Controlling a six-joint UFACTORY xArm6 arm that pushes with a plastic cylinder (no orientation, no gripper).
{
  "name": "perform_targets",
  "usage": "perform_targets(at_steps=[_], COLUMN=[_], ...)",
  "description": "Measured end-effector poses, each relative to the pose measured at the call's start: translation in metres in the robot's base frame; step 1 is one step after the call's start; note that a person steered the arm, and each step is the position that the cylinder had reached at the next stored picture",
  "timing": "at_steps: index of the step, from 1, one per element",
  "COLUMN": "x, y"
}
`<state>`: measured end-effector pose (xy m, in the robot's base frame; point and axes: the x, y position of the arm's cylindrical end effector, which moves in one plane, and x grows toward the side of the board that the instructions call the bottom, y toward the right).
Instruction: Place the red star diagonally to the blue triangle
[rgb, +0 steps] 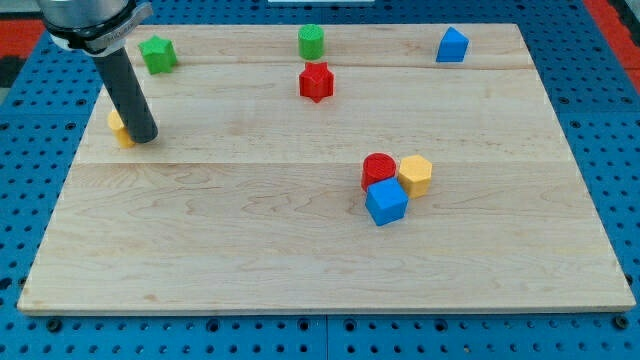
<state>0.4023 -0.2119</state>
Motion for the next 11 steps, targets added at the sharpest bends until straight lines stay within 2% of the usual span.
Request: perform_targets(at_steps=[2, 3, 6, 7, 8, 10, 11], x=[0.004, 0.025, 0.031, 0.050, 0.042, -0.061, -0.100], y=[0.010, 0.071, 0.079, 0.102, 0.104, 0.107, 0.149])
